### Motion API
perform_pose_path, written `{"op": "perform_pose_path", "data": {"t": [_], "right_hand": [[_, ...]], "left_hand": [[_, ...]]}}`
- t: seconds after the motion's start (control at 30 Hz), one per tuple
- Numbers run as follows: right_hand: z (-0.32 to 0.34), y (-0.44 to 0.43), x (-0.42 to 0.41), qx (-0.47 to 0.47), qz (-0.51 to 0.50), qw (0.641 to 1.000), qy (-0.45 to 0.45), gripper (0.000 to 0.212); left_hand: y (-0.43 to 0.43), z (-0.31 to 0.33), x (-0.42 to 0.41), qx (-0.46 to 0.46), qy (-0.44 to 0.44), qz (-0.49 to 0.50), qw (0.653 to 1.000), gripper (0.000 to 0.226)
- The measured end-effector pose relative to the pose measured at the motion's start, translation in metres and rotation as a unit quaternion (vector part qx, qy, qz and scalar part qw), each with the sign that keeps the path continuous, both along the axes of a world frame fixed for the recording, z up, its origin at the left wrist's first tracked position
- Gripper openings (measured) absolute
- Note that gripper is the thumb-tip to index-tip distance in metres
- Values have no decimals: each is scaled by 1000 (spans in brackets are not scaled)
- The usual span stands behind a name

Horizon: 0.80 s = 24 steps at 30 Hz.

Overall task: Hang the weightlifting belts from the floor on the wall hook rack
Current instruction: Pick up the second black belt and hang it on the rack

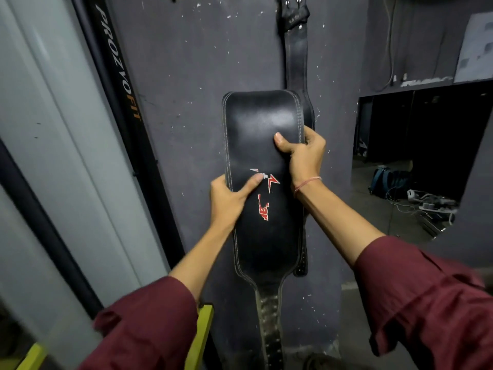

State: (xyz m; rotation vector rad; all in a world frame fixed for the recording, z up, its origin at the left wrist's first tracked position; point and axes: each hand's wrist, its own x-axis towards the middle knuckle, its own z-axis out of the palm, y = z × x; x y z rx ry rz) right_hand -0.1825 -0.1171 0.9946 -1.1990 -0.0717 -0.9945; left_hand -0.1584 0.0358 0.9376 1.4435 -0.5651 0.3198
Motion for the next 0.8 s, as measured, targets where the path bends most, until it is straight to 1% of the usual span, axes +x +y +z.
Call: {"op": "perform_pose_path", "data": {"t": [0.03, 0.1, 0.13, 0.23, 0.3, 0.37, 0.4, 0.47, 0.5, 0.53, 0.57, 0.6, 0.63, 0.67, 0.73, 0.8], "right_hand": [[3, -1, -1, 7, -3, 1000, 0, 17], [10, -4, -4, 23, -11, 1000, -4, 13], [13, -6, -5, 23, -14, 1000, -7, 14], [14, -11, -5, 8, -19, 1000, -17, 29], [11, -13, -5, 7, -18, 1000, -21, 31], [8, -15, -9, 10, -16, 1000, -20, 30], [6, -14, -12, 6, -13, 1000, -21, 27], [-1, -9, -19, -11, -5, 1000, -25, 23], [-4, -6, -24, -22, -1, 999, -25, 21], [-7, -2, -28, -30, 7, 999, -25, 21], [-10, -1, -30, -35, 19, 999, -24, 20], [-14, -1, -32, -35, 33, 999, -21, 21], [-16, -1, -35, -36, 48, 998, -15, 23], [-18, -2, -37, -40, 59, 997, -8, 25], [-22, -7, -42, -63, 76, 995, 11, 34], [-33, -14, -50, -100, 83, 991, 38, 53]], "left_hand": [[1, 2, -1, 16, -3, -14, 1000, 24], [1, -22, -11, 43, 22, -35, 998, 31], [1, -43, -16, 52, 37, -39, 997, 35], [5, -101, -32, 74, 109, -39, 991, 41], [9, -112, -36, 85, 122, -23, 989, 41], [6, -98, -32, 72, 92, -23, 993, 44], [2, -83, -30, 56, 77, -13, 995, 52], [-9, -43, -20, 19, 63, 30, 997, 75], [-12, -21, -16, 15, 63, 47, 997, 79], [-13, 5, -16, 8, 65, 46, 997, 72], [-13, 28, -14, -12, 77, 15, 997, 60], [-12, 48, -15, -47, 113, -36, 992, 47], [-11, 65, -14, -77, 159, -86, 980, 42], [-9, 78, -15, -91, 178, -125, 972, 42], [-9, 87, -14, -111, 146, -167, 969, 38], [-14, 81, -15, -119, 116, -169, 972, 24]]}}
